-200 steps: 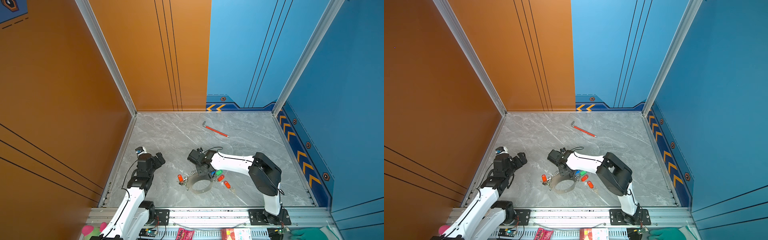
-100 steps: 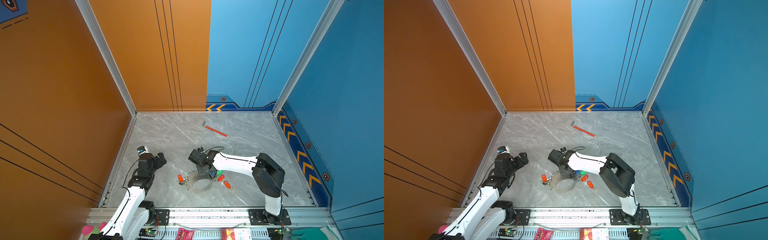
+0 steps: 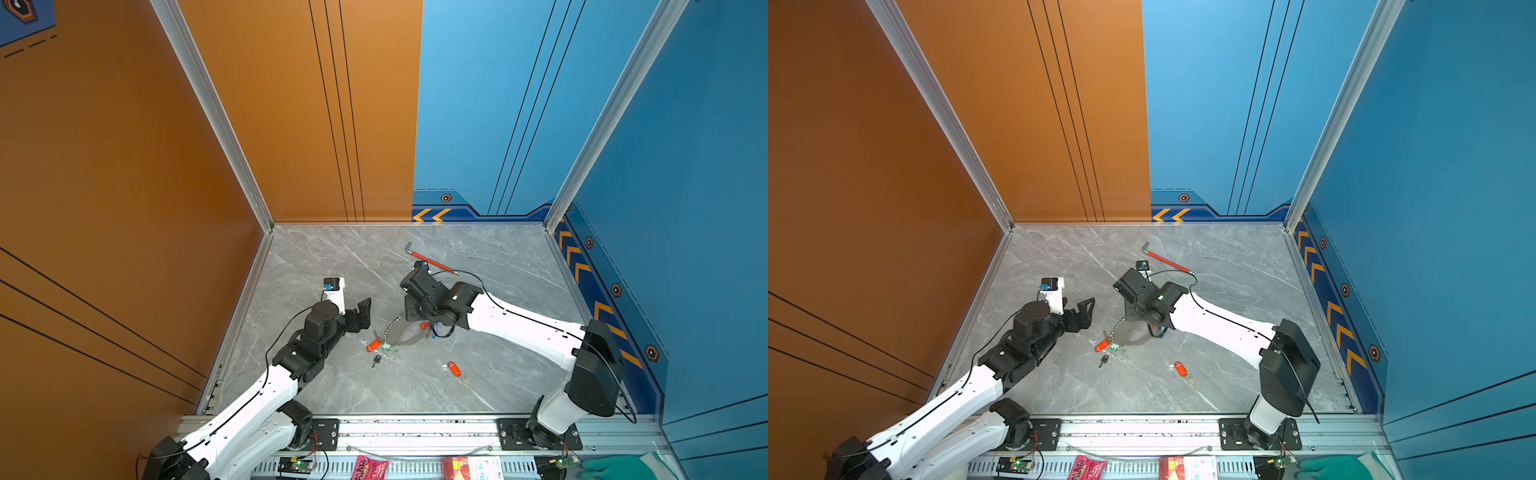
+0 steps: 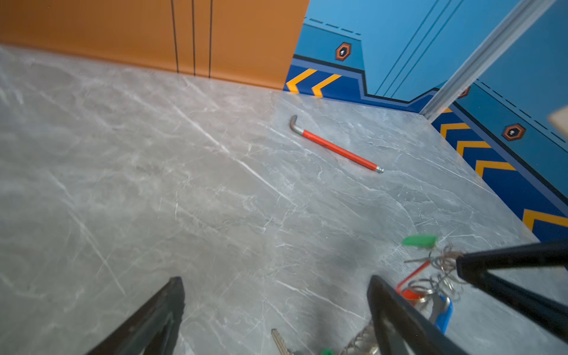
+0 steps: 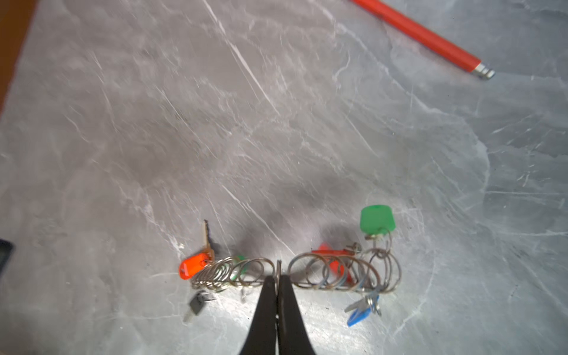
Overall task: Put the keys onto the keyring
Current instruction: 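Lift the keyring strip with the right gripper and turn it upright, then hold the strip up with the right gripper while the left gripper reaches toward it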
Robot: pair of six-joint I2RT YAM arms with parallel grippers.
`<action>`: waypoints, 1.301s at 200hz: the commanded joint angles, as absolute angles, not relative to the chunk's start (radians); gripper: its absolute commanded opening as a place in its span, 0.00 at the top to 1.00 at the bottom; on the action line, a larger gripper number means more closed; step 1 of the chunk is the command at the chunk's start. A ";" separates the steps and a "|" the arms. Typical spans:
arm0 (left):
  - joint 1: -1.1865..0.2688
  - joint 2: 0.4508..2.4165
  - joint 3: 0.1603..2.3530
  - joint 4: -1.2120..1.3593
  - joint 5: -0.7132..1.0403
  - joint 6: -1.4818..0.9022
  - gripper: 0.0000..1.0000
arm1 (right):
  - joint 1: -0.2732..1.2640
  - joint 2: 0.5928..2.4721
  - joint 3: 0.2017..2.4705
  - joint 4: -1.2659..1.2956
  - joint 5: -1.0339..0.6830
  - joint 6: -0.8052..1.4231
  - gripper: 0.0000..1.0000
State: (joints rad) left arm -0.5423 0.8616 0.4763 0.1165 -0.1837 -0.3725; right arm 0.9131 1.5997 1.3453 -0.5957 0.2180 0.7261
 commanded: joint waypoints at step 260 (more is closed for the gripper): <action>-0.615 0.813 0.238 0.555 0.227 -0.091 0.25 | 0.719 1.247 0.603 0.398 -0.514 -0.100 1.00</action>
State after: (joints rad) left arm -0.6090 0.8478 0.2600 0.5346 0.1879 -0.1009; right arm 0.7418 1.2308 0.6235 0.2634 -0.4038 -0.0322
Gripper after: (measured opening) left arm 0.753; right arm 0.047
